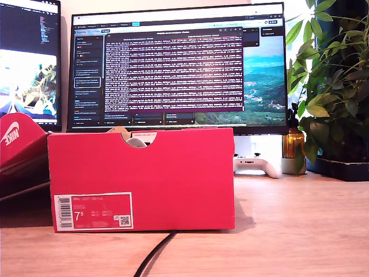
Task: Pack the blue shoes by picking the first shoe and placing it inside the red shoebox, left side, then picking and rotating the second shoe and placing it in the shoebox
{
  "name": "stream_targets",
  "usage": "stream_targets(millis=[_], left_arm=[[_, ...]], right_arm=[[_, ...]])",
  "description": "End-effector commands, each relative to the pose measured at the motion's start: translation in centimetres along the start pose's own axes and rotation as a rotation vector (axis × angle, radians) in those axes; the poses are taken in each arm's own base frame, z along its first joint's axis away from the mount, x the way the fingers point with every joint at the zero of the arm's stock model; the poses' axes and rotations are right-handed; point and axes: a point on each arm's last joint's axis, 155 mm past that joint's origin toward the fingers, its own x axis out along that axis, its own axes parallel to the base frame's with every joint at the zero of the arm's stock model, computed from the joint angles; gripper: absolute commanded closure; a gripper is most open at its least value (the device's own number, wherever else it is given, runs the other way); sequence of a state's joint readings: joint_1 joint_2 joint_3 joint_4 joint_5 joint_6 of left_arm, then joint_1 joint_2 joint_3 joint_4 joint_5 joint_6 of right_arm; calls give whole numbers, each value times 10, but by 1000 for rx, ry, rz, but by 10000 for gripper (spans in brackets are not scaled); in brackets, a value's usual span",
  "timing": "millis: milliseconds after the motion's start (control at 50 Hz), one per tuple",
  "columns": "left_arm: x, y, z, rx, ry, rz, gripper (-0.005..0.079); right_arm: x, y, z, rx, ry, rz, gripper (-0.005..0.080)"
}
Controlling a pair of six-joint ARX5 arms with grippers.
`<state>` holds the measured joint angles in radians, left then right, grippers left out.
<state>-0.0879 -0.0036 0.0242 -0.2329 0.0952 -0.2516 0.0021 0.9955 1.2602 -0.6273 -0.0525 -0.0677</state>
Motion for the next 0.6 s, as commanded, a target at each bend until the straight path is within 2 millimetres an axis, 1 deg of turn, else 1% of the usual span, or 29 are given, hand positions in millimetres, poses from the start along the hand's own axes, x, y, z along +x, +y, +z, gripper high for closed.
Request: stream_targets(millis=[0, 300, 460, 580], left_arm=[[3, 5, -16, 4, 31, 12, 764], [3, 5, -16, 4, 31, 12, 764], [3, 5, -16, 4, 31, 12, 764], [3, 5, -16, 4, 31, 12, 764]], right_arm=[[-9, -2, 3, 0, -48, -4, 762], [-14, -3, -16, -5, -129, 10, 762], [-10, -2, -36, -6, -149, 9, 762], [-6, 6, -50, -11, -171, 49, 762]])
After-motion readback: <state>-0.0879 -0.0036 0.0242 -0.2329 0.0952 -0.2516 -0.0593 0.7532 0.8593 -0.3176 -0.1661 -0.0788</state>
